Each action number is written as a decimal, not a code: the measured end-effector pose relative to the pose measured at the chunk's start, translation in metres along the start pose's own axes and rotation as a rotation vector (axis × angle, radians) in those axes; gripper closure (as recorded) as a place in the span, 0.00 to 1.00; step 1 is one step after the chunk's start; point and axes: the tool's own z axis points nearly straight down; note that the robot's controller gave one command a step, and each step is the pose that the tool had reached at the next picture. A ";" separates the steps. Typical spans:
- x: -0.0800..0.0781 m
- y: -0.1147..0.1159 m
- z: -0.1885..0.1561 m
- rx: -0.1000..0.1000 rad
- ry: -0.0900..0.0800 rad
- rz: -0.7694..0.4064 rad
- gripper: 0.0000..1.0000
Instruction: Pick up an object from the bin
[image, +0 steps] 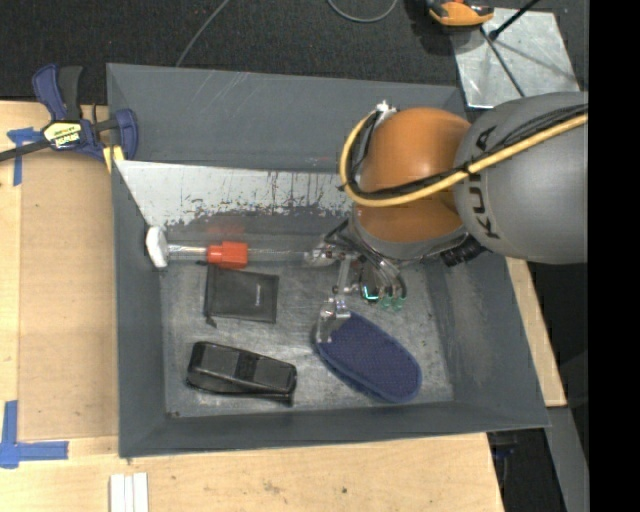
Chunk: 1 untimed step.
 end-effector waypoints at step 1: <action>-0.002 0.000 -0.004 0.000 -0.007 0.002 1.00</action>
Offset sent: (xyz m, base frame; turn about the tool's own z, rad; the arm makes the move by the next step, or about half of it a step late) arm 0.0000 0.0000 0.0000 0.0000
